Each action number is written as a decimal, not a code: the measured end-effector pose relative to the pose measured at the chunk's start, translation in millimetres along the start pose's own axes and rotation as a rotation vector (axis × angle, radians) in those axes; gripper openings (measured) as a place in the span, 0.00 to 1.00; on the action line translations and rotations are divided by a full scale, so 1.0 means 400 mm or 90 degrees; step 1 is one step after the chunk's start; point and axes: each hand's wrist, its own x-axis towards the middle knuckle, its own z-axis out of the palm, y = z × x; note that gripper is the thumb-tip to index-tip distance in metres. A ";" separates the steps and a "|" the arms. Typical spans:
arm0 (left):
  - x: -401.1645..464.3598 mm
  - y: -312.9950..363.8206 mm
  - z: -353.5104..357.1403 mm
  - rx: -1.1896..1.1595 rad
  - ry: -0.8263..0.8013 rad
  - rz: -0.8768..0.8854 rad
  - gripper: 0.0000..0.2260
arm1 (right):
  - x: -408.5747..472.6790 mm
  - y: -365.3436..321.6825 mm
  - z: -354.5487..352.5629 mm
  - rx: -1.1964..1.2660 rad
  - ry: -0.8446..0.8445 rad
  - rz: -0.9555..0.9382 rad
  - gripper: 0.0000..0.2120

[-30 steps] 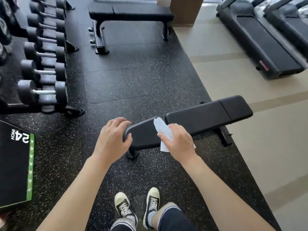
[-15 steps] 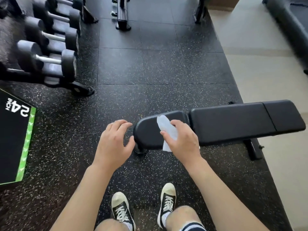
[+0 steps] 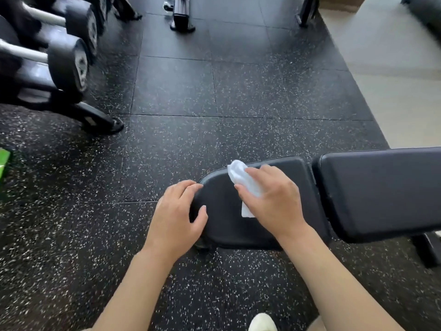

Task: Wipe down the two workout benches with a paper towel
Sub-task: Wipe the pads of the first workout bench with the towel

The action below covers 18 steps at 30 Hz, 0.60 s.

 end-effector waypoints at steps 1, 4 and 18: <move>0.005 -0.015 0.022 0.003 0.003 0.005 0.21 | 0.005 0.014 0.027 -0.002 0.001 -0.011 0.12; 0.025 -0.052 0.066 0.001 0.009 0.038 0.21 | 0.023 0.048 0.094 -0.015 0.003 -0.038 0.13; 0.060 -0.151 0.047 -0.030 0.014 0.092 0.14 | -0.148 -0.046 0.165 0.064 -0.119 -0.271 0.15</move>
